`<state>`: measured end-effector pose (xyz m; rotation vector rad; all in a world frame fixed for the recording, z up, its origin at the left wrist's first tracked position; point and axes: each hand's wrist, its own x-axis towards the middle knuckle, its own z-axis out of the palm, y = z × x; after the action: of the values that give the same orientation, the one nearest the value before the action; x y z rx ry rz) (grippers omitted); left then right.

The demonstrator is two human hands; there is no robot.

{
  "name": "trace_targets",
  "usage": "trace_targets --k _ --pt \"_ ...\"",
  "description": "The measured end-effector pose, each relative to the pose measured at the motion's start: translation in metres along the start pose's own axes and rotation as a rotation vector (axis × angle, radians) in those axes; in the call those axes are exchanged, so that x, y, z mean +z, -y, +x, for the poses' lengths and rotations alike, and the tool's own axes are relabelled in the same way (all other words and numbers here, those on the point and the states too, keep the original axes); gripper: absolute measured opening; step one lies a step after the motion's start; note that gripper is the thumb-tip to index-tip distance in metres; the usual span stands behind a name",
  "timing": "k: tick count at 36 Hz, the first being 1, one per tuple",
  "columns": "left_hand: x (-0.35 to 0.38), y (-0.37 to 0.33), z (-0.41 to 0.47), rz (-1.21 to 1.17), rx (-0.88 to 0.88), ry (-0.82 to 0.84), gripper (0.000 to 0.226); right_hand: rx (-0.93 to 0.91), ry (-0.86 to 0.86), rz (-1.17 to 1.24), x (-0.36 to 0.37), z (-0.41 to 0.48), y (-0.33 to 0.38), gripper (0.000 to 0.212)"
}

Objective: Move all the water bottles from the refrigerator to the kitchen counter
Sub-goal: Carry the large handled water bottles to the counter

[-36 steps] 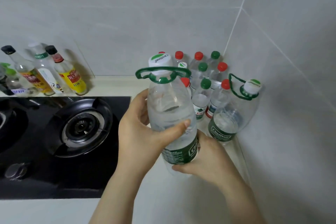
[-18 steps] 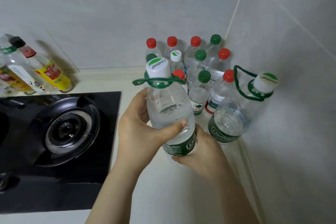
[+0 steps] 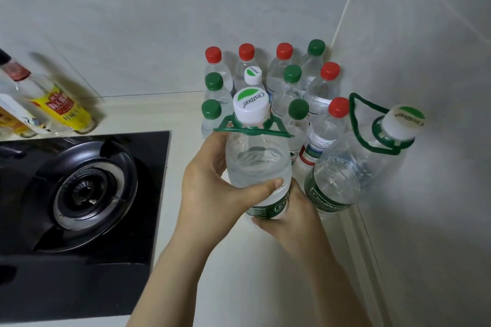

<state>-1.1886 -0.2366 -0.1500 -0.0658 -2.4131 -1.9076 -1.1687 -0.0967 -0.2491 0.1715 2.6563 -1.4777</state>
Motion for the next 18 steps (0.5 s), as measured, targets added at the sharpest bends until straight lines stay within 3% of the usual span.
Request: trace_targets --k 18 --pt "0.010 0.011 0.015 0.099 0.041 0.094 0.080 -0.050 -0.107 0.135 0.010 0.012 -0.019 0.081"
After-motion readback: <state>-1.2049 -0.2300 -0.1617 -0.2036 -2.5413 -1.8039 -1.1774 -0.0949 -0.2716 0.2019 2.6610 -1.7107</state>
